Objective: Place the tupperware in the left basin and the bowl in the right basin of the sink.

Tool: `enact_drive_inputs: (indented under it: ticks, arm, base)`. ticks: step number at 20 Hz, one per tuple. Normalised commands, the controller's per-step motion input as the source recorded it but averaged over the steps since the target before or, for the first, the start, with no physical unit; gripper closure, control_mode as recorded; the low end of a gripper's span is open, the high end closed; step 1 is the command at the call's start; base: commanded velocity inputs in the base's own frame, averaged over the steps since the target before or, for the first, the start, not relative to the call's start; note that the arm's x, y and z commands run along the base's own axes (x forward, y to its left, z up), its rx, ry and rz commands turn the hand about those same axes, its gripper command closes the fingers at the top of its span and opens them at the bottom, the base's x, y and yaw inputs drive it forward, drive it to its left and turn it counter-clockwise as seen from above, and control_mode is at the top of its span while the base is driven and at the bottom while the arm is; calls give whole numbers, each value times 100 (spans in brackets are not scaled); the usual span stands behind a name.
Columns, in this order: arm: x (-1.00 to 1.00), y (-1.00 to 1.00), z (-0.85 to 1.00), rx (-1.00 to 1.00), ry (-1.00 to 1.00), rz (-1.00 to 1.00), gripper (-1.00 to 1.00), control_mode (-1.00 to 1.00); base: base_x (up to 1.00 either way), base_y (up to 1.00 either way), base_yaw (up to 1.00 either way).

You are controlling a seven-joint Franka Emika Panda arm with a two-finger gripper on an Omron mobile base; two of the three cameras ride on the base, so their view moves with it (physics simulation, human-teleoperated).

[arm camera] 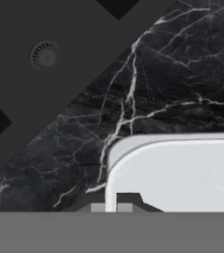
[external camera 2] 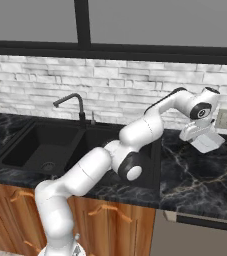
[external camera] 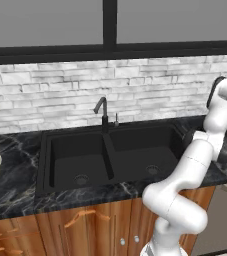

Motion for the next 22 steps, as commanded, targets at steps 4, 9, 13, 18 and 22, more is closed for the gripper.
enact_drive_inputs:
  ticks: [4, 9, 13, 18, 22]
  arm:
    - [-30, 36, 20, -6, -2, 3, 100, -100]
    - [-28, 28, 28, -3, 0, 3, 100, -100]
    - [-37, 24, 33, -2, 0, 3, 100, -100]
    - [-40, 19, 47, -2, -6, 3, 100, -100]
    - [-20, 13, 53, -4, -17, 1, 100, -100]
  base:
    - [0, 0, 0]
    - [0, 0, 0]
    - [0, 0, 0]
    - [0, 0, 0]
    - [0, 0, 0]
